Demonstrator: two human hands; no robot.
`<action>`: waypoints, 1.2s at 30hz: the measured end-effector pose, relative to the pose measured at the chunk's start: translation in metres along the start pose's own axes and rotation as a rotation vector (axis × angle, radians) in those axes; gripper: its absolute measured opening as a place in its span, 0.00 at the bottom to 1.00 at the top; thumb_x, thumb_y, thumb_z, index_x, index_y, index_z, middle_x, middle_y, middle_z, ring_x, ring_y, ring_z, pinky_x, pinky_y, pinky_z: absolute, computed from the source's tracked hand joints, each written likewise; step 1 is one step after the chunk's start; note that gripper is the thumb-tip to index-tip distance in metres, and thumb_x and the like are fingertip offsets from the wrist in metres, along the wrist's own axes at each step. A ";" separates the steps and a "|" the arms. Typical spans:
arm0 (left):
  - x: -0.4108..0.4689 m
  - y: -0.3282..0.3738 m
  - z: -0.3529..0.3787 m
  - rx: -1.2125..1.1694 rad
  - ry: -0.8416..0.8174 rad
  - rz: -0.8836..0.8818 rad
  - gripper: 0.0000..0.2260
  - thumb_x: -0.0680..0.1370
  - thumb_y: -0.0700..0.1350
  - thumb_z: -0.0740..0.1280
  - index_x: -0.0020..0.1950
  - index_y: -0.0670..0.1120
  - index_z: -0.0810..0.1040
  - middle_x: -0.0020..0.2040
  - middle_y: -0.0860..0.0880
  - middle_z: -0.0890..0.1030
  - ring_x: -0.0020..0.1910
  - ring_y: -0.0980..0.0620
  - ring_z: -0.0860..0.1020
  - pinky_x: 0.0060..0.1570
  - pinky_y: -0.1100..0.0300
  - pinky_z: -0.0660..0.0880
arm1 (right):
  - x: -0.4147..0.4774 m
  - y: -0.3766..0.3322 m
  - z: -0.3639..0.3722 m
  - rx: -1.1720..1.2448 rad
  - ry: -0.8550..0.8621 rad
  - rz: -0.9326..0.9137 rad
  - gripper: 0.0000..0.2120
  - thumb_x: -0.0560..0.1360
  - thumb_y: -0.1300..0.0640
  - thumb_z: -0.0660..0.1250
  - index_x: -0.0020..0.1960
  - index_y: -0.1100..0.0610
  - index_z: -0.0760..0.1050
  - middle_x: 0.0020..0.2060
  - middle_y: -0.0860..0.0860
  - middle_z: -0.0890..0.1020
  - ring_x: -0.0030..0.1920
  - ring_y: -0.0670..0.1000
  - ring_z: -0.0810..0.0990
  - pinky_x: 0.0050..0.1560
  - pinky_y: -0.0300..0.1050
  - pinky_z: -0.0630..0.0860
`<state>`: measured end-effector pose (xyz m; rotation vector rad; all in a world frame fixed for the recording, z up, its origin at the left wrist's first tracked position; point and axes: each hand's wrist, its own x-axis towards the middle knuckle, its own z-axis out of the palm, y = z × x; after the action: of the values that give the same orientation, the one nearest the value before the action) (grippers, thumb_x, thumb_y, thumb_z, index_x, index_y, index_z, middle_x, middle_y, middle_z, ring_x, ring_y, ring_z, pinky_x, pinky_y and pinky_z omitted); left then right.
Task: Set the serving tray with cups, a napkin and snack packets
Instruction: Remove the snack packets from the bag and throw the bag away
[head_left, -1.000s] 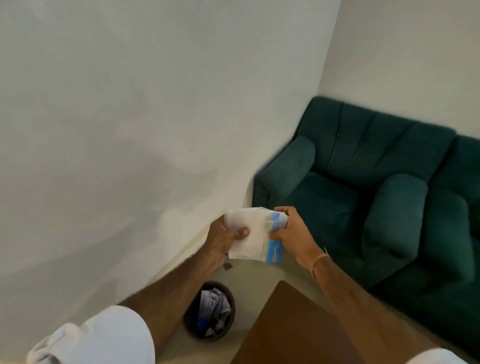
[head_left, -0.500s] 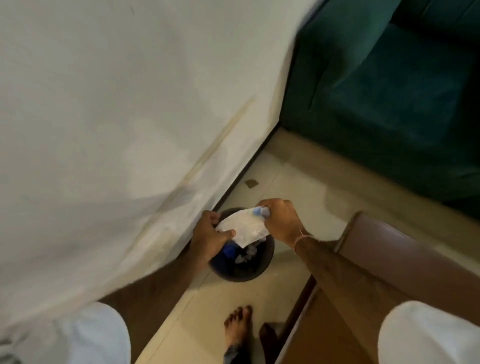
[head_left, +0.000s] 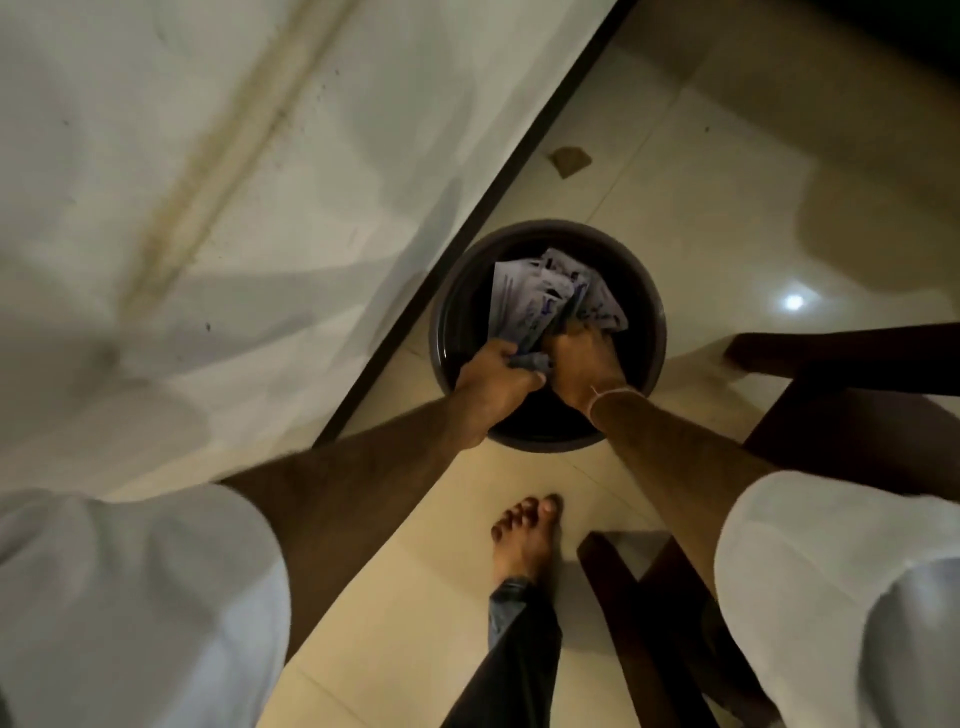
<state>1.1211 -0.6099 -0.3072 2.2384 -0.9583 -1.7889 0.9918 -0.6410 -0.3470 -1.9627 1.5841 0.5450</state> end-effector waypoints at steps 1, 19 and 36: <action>0.007 0.000 0.002 0.040 0.004 0.007 0.27 0.73 0.48 0.75 0.70 0.50 0.72 0.64 0.46 0.78 0.61 0.45 0.77 0.54 0.59 0.71 | 0.005 0.001 0.006 0.003 -0.016 -0.001 0.20 0.78 0.52 0.63 0.68 0.56 0.74 0.65 0.61 0.75 0.66 0.63 0.73 0.66 0.59 0.71; -0.093 0.132 -0.064 0.409 0.138 0.395 0.26 0.72 0.42 0.73 0.70 0.45 0.73 0.67 0.43 0.77 0.66 0.43 0.76 0.65 0.53 0.72 | -0.075 0.017 -0.183 0.406 0.155 0.022 0.39 0.70 0.56 0.71 0.77 0.53 0.58 0.74 0.55 0.64 0.71 0.61 0.65 0.68 0.57 0.68; -0.425 0.465 -0.131 0.333 0.417 0.928 0.30 0.76 0.44 0.72 0.76 0.48 0.66 0.74 0.47 0.70 0.72 0.46 0.68 0.68 0.56 0.66 | -0.342 0.056 -0.602 0.425 0.754 -0.026 0.34 0.72 0.57 0.68 0.75 0.50 0.59 0.75 0.50 0.63 0.73 0.57 0.64 0.70 0.59 0.64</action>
<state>1.0132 -0.7867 0.3018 1.6889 -1.8464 -0.7714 0.8433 -0.7804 0.3172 -1.9343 1.8817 -0.5838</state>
